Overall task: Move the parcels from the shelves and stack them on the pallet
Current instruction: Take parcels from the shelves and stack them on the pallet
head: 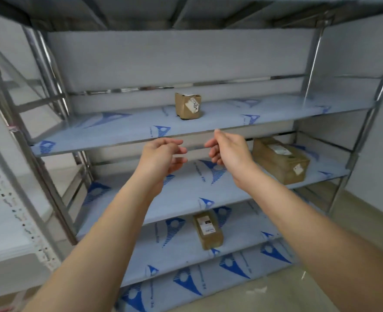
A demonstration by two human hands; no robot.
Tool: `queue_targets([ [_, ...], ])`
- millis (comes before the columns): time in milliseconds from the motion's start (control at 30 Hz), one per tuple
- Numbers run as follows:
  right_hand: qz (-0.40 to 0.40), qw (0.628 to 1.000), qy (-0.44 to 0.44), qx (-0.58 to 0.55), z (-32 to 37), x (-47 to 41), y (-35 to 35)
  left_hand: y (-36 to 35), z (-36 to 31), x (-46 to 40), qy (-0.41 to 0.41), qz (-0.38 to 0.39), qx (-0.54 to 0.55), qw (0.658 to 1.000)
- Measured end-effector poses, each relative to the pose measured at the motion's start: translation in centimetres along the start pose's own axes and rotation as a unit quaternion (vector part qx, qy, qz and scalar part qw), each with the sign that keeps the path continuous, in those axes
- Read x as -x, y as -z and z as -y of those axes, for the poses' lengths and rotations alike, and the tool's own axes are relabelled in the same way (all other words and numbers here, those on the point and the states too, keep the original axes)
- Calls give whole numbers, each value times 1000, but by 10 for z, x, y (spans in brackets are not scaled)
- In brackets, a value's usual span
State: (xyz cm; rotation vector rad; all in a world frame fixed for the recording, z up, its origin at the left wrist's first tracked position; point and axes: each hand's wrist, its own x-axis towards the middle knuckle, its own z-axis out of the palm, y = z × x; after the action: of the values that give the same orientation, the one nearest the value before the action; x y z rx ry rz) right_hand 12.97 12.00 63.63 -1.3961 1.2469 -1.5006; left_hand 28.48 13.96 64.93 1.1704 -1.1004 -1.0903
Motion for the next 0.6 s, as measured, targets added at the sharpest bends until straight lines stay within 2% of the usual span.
queue_targets([
  [267, -107, 988, -106, 24, -86, -97, 105, -124, 58, -108, 67, 104, -44, 991],
  [467, -166, 957, -232, 54, -145, -171, 164, -198, 96, -193, 138, 162, -54, 976],
  [600, -194, 946, -256, 47, -177, -221, 198, -237, 113, -238, 149, 184, -72, 969],
])
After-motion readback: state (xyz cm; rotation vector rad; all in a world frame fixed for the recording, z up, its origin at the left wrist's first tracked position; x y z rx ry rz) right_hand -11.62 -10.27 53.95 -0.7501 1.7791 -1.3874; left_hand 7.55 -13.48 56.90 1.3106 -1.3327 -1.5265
